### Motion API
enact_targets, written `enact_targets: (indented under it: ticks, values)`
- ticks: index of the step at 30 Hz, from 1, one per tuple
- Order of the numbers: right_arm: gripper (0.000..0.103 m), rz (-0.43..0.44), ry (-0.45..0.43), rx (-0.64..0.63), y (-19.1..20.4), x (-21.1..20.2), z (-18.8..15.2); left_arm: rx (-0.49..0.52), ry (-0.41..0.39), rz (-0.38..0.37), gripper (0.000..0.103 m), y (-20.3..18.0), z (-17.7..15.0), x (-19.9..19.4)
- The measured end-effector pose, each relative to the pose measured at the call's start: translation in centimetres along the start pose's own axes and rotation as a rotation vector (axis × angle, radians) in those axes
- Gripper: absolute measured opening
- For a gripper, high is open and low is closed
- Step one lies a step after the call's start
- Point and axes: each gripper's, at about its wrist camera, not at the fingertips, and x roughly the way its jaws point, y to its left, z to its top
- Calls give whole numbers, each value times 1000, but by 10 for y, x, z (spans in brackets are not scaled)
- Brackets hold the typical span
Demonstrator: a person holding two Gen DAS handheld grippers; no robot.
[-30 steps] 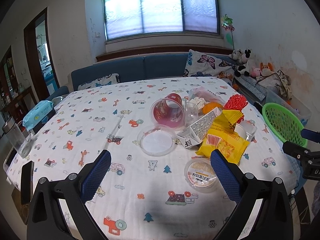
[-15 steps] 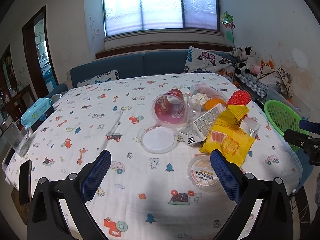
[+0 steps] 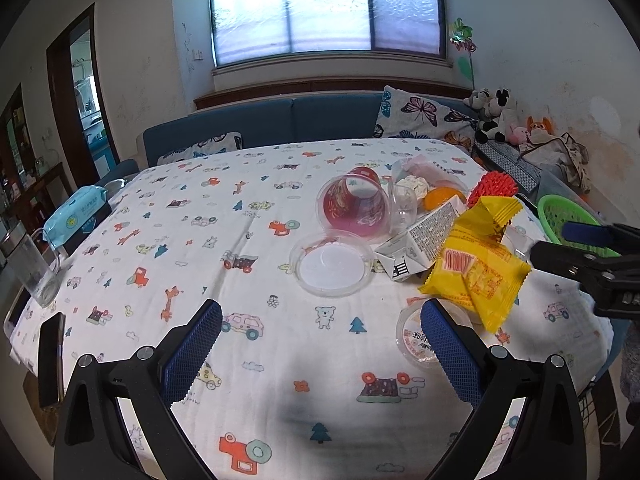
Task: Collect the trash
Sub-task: 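Grasp the yellow snack wrapper with the right gripper, then carry the yellow wrapper with the right gripper over the green basket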
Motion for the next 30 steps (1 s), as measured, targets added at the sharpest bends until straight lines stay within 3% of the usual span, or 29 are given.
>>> enact_targets:
  ticks: [7, 18, 30]
  values:
    - [65, 46, 27, -20, 12, 29, 15, 1, 11, -4, 96, 4, -3, 3]
    - [21, 82, 47, 6, 4, 46, 23, 64, 31, -136, 96, -7, -12, 7]
    - [16, 66, -28, 48, -15, 11, 24, 116, 91, -325, 96, -41, -14, 40]
